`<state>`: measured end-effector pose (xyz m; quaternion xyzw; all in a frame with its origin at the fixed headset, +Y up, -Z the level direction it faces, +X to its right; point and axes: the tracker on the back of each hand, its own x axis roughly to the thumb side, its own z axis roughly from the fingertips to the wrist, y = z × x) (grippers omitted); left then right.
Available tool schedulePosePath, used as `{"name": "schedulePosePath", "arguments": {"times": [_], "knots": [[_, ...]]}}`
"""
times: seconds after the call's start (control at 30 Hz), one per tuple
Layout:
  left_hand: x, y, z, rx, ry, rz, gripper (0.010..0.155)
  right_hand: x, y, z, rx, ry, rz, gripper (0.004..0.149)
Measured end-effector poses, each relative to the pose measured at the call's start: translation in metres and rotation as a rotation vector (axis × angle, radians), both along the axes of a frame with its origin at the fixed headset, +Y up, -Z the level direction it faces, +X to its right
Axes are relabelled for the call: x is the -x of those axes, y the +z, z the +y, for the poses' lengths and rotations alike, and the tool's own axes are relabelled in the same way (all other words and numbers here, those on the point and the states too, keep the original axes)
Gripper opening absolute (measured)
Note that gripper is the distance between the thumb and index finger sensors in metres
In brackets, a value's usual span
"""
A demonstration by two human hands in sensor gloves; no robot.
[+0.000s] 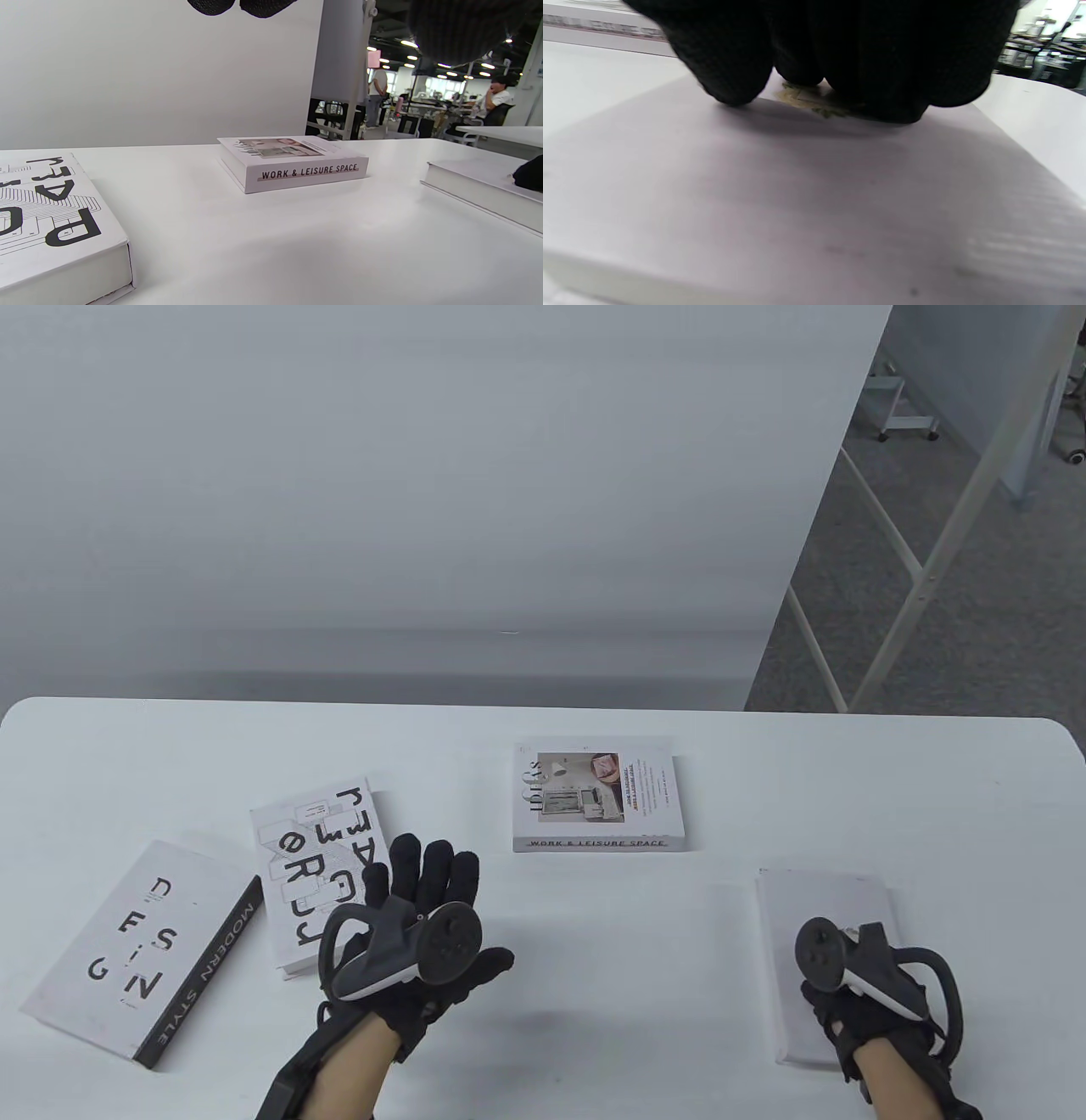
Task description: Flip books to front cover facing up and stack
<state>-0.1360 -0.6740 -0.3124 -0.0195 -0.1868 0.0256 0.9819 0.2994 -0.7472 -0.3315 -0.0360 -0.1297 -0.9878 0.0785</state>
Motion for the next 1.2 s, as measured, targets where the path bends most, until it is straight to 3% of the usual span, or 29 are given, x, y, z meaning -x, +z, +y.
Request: {"name": "schedulePosePath", "arguments": {"times": [0.57, 0.83, 1.0, 1.2], "knots": [[0.005, 0.002, 0.006, -0.013, 0.036, 0.001, 0.102, 0.130, -0.003, 0.000, 0.064, 0.052, 0.305, 0.055], [0.006, 0.002, 0.006, -0.017, 0.043, 0.000, 0.102, 0.190, 0.001, 0.001, 0.115, -0.011, 0.383, 0.054], [0.008, 0.001, 0.005, -0.015, 0.045, 0.009, 0.101, 0.227, 0.005, 0.000, 0.087, -0.003, 0.442, 0.053], [0.009, -0.001, 0.002, -0.005, 0.030, 0.015, 0.101, 0.251, 0.007, 0.001, 0.083, -0.068, 0.475, 0.048]]}}
